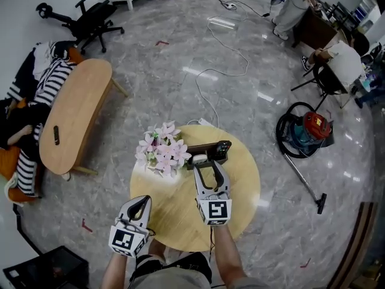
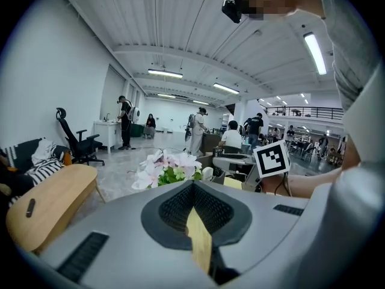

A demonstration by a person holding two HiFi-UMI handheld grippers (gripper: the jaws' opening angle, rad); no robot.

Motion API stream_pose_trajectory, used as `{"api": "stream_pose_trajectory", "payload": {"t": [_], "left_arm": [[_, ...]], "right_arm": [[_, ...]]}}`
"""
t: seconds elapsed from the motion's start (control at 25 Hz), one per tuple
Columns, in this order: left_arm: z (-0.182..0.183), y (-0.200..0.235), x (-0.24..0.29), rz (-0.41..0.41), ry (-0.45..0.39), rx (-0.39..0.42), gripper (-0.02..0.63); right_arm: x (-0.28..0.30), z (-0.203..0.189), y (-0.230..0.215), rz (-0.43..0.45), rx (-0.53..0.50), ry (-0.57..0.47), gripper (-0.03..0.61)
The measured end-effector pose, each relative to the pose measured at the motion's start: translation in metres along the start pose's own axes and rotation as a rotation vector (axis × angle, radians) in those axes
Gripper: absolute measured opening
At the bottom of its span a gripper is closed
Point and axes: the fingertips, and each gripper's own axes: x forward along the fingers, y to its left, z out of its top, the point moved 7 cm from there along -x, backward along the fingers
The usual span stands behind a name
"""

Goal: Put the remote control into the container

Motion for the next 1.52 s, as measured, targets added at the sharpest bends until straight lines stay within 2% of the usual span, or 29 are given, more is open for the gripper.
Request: {"api": "stream_pose_trajectory", "payload": {"t": [0.08,0.16,0.4,0.88,1.52], "left_arm": [[0.007,-0.001,-0.003,-0.003,-0.018,0.002,0.006],[0.013,-0.001,-0.005,-0.008,-0.034,0.003,0.006],[0.047,-0.010,-0.013,-0.045,-0.091,0.052,0.006],[0.094,-0.032,-0.034,-0.138,-0.181,0.127,0.006],[0.127,-0.058,-0.045,-0.236,-0.279,0.170,0.006]], "right_arm": [[-0.007,0.008,0.001,0.000,0.001,0.002,0.233],[-0.015,0.016,0.001,-0.009,0.011,-0.003,0.188],[-0.047,0.046,0.000,-0.055,0.032,-0.023,0.109],[-0.114,0.093,0.015,-0.141,0.019,-0.061,0.038],[-0.174,0.120,0.035,-0.189,0.014,-0.096,0.009]]}}
